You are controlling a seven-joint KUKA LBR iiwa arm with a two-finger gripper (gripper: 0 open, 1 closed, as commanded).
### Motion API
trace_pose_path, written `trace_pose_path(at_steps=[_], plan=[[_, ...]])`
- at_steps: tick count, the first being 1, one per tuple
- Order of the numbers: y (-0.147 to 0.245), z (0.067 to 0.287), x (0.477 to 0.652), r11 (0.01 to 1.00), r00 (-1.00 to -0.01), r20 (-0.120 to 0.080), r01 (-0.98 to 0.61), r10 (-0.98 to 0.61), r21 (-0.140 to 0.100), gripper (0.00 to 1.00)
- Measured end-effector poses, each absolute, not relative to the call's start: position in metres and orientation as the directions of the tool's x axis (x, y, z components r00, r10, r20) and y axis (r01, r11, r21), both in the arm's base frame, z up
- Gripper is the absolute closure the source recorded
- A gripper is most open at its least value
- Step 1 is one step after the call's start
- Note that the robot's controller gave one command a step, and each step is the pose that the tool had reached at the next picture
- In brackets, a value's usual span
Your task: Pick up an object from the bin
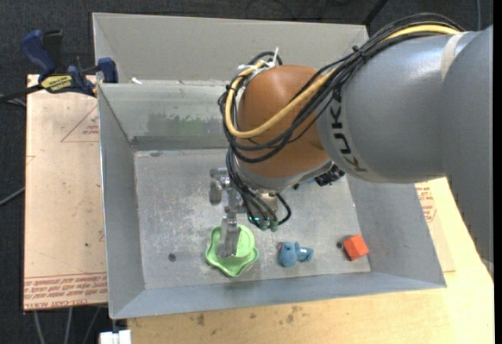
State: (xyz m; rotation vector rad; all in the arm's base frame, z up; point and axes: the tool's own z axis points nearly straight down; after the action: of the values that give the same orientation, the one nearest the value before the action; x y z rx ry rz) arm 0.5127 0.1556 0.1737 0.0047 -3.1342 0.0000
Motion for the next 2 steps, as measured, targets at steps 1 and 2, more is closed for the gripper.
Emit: trace_pose_path(at_steps=[1,2], plan=[[0.1157,0.0750,0.5073,0.996,-0.996,0.008,-0.084,-0.084,-0.001,0.00],[0.1183,0.0805,0.5095,0.996,-0.996,0.000,-0.086,-0.086,0.002,1.00]])
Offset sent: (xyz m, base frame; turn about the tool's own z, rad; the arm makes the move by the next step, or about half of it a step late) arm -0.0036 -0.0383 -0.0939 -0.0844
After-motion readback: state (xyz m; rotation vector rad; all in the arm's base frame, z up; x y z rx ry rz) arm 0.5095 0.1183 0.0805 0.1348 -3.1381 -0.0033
